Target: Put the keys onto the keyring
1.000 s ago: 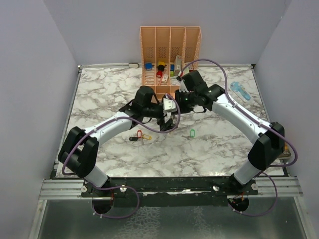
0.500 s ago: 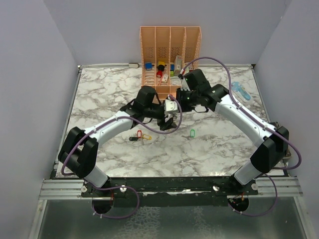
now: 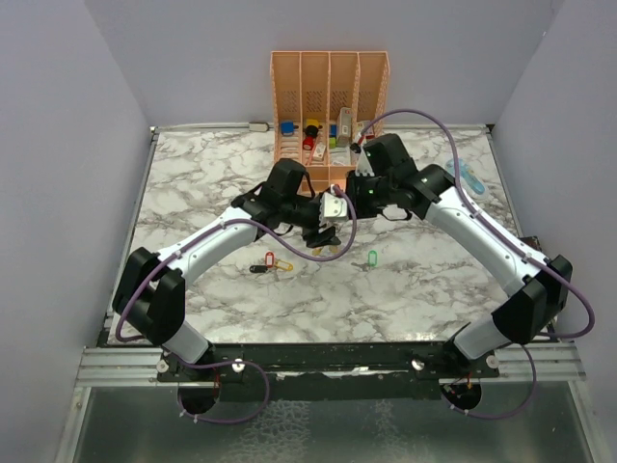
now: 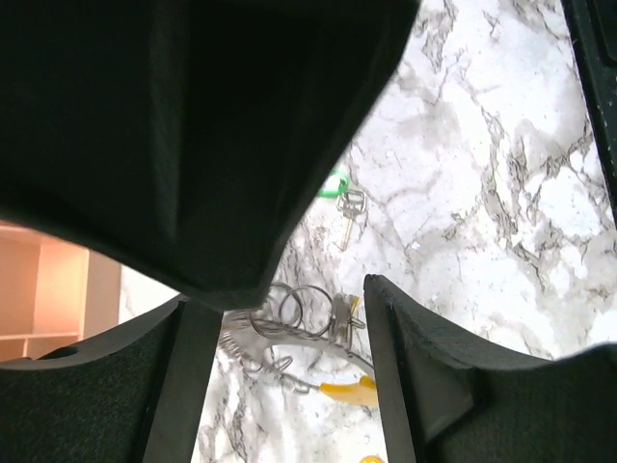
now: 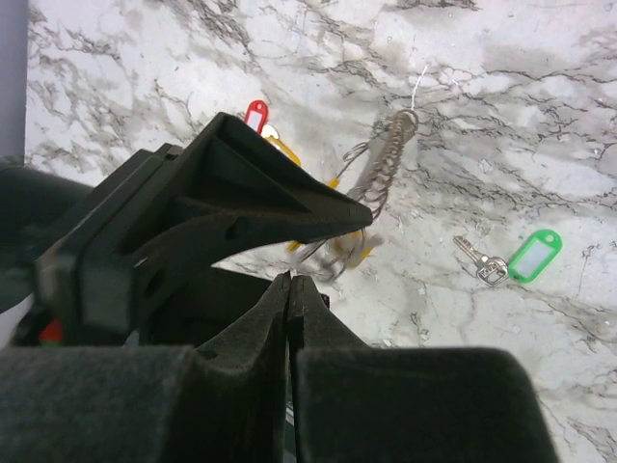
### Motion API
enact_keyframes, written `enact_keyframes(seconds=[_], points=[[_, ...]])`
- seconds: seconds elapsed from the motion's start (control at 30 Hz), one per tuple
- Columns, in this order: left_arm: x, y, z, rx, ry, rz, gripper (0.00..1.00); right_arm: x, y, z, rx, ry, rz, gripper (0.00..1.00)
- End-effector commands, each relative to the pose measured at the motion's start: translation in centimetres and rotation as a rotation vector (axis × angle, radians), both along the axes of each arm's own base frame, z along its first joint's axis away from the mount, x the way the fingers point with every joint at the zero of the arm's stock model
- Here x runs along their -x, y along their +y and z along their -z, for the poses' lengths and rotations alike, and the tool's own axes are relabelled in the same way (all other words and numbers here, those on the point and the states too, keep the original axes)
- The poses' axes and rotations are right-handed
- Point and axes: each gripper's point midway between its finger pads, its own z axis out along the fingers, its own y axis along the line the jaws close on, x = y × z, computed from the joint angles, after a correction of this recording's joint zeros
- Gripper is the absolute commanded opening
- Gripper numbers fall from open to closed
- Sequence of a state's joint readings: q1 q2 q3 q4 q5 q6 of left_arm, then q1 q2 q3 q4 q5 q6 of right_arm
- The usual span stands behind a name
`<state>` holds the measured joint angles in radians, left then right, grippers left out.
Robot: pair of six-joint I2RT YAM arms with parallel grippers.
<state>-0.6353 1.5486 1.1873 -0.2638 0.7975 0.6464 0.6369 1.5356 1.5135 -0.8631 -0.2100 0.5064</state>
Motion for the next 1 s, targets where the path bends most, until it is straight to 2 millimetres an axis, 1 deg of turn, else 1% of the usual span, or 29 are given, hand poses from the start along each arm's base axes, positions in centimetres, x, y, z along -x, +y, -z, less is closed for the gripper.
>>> enact_keyframes(seconds=[0.0,0.13,0.2,0.23,0.3,0.37,0.43,0.47,0.53,0.6,0.67,0.7,0.73,0.77,0.8,0.97], points=[[0.1,1.2,0.8,-0.068,-0.004,-0.015,0.64,0.7,-0.3,-2.5,-0.035,-0.058,-0.015,0.02],[-0.6,1.4,0.9,-0.087,-0.023,-0.046,0.68,0.9,-0.4,-2.7,-0.038,-0.061,-0.015,0.02],[-0.4,1.5,1.0,-0.091,-0.031,-0.039,0.69,0.9,-0.5,-2.5,-0.035,-0.058,-0.016,0.02],[-0.4,1.6,1.3,-0.098,-0.034,-0.034,0.69,1.0,-0.5,-2.2,-0.032,-0.055,-0.019,0.02],[-0.7,2.0,1.8,-0.117,-0.045,-0.053,0.69,1.2,-0.8,-0.7,-0.002,-0.042,-0.029,0.02],[-1.2,2.9,2.3,-0.142,-0.054,-0.087,0.69,1.6,-1.1,1.5,0.032,-0.027,-0.070,0.02],[-2.0,4.5,2.7,-0.156,-0.061,-0.125,0.69,2.1,-1.6,4.6,0.072,-0.004,-0.101,0.02],[-2.5,5.2,2.8,-0.154,-0.060,-0.157,0.70,2.6,-1.8,6.4,0.093,0.026,-0.117,0.04],[-3.8,7.0,2.8,-0.147,-0.053,-0.246,0.71,3.4,-2.3,9.0,0.129,0.079,-0.135,0.12],[-4.8,8.6,2.7,-0.138,-0.052,-0.321,0.73,4.0,-2.5,10.5,0.140,0.103,-0.144,0.21],[-5.5,9.7,2.5,-0.127,-0.056,-0.377,0.77,4.4,-2.8,11.3,0.136,0.096,-0.153,0.43],[-5.7,10.0,2.5,-0.123,-0.057,-0.392,0.80,4.6,-2.8,11.7,0.133,0.095,-0.165,0.51],[-5.7,10.2,2.5,-0.120,-0.058,-0.397,0.91,4.9,-2.8,12.0,0.129,0.102,-0.177,0.56],[-5.5,10.1,2.5,-0.118,-0.056,-0.396,0.97,5.2,-2.8,12.2,0.126,0.112,-0.185,0.56],[-5.5,10.1,2.6,-0.112,-0.046,-0.397,0.98,5.3,-2.8,12.3,0.123,0.116,-0.189,0.57],[-5.5,9.5,2.6,-0.073,-0.026,-0.395,0.99,5.6,-2.4,13.7,0.105,0.097,-0.214,0.52]])
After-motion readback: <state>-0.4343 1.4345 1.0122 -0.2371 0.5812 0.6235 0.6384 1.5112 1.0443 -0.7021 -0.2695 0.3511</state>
